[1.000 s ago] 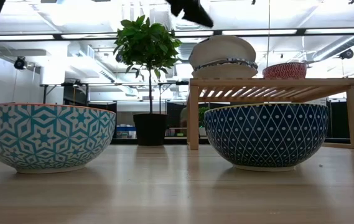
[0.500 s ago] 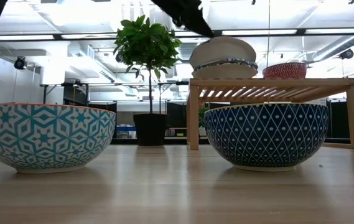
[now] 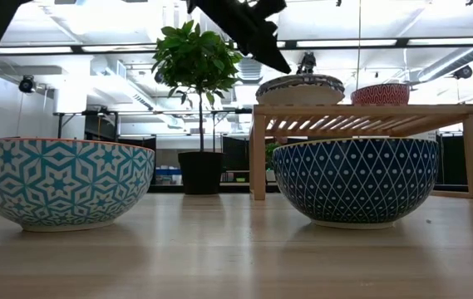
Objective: Place and stack bowls onto a shelf
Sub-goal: Stack the white bowl on top of the white bowl on the shelf, then stack the yellow bowl on top of the blue bowl on the shelf
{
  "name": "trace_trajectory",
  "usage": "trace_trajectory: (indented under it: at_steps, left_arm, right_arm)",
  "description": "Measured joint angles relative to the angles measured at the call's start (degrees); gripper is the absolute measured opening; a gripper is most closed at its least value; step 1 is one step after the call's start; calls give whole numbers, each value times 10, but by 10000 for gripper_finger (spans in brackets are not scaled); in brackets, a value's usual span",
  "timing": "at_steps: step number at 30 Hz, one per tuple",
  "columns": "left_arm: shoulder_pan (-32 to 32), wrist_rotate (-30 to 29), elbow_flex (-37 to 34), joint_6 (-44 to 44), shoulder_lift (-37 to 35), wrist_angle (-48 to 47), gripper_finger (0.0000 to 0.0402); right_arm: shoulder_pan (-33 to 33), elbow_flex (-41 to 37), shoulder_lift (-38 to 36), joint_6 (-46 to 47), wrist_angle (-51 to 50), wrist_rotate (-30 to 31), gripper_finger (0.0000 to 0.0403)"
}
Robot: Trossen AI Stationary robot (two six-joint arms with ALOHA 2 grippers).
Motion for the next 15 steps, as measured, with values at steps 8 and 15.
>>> trace_trajectory:
  at_steps: [8, 15]
  left_arm:
    - [-3, -46, 15, 3, -19, -3, 61]
    - [-25, -46, 12, -14, -83, -61, 41]
  right_arm:
    - [0, 0, 0, -6, 0, 0, 155]
    - [0, 0, 0, 3, 0, 70, 155]
